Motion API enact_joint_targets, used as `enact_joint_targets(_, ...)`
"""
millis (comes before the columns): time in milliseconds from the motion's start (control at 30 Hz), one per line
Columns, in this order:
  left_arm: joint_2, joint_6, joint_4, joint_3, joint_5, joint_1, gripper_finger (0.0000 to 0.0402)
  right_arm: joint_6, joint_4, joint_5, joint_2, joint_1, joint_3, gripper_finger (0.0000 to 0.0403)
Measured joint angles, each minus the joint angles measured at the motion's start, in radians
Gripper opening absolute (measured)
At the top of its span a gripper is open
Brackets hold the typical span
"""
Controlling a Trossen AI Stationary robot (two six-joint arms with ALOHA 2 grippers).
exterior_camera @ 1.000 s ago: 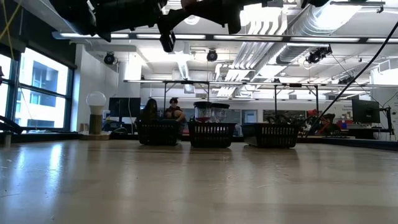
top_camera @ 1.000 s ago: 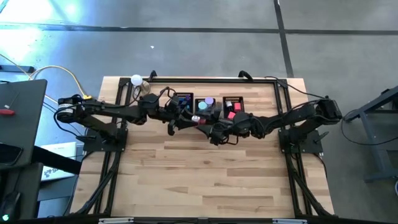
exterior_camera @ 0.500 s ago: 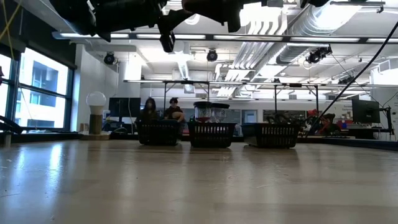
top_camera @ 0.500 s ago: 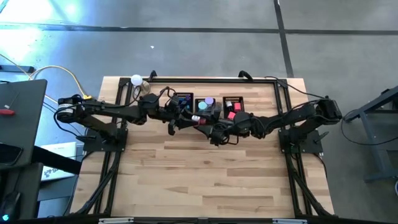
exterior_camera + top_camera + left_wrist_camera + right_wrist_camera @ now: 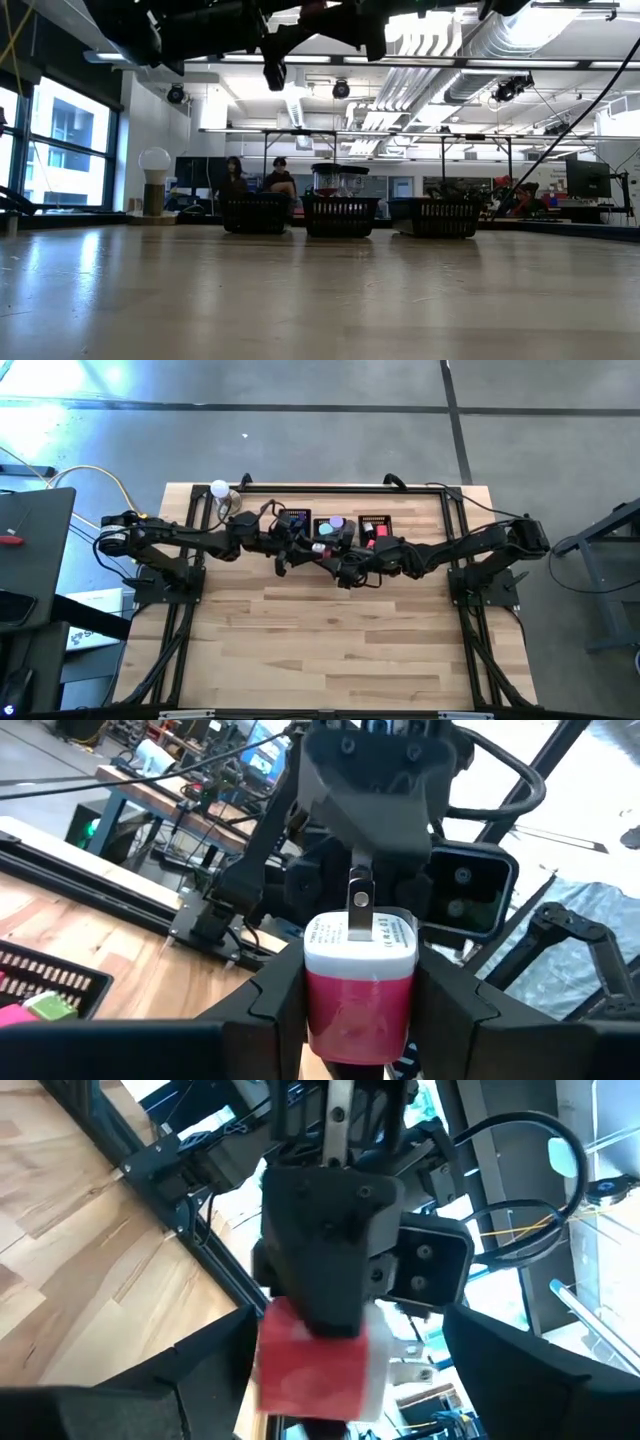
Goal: Pick & Place Office items
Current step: Put the pink charger adapter into the right black bin
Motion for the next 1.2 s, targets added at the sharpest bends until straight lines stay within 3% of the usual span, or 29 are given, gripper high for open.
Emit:
enact_joint_targets(400, 0.0, -0.003, -0.005, 0.0, 0.0, 0.009, 0.0125, 0.01, -0.02, 0.003, 0.0, -0.001, 0.0, 0.0225)
enact_joint_targets(667, 0.0, -0.003, -0.004, 0.0, 0.012, 0.009, 0.0126, 0.012, -0.021, 0.003, 0.0, -0.001, 0.001, 0.0243)
enact_joint_targets(900, 0.0, -0.002, -0.002, 0.0, 0.026, 0.009, 0.016, 0.015, -0.021, 0.004, 0.0, -0.001, 0.001, 0.022)
enact_joint_targets(1200, 0.0, 0.001, -0.002, 0.0, 0.024, 0.01, 0.0168, 0.017, -0.023, 0.096, 0.0, 0.003, 0.001, 0.0226)
